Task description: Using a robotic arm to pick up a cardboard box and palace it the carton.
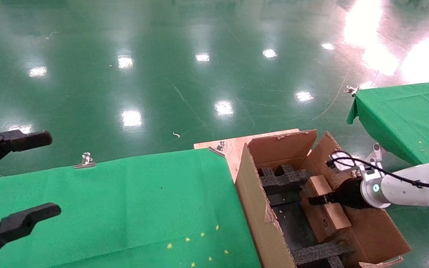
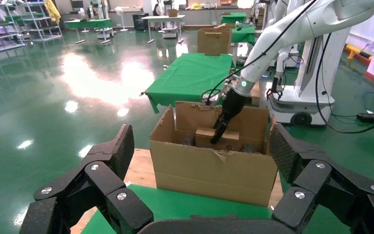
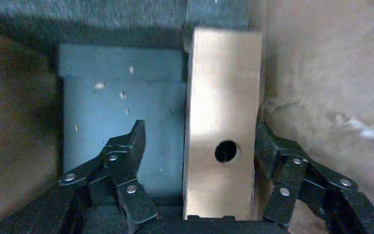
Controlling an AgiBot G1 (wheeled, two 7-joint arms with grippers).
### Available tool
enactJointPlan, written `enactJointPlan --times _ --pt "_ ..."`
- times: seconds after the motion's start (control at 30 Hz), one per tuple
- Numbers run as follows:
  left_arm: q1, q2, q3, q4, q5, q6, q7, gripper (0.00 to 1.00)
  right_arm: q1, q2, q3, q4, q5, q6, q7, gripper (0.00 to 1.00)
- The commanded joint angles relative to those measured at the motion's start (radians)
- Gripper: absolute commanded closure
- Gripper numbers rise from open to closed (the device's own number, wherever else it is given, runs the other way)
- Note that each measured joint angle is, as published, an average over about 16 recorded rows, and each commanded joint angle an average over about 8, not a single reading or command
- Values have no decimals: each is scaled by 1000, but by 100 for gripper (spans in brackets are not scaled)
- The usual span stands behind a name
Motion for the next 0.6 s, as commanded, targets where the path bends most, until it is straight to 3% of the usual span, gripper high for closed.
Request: enactJointPlan --times 0.03,0.4,0.6 --pt "0 0 0 0 0 0 0 0 12 7 3 10 -7 4 6 0" --pt "0 0 0 0 0 0 0 0 167 45 63 133 -40 7 27 0" --pt "0 0 0 0 0 0 0 0 261 69 128 249 57 -54 3 0"
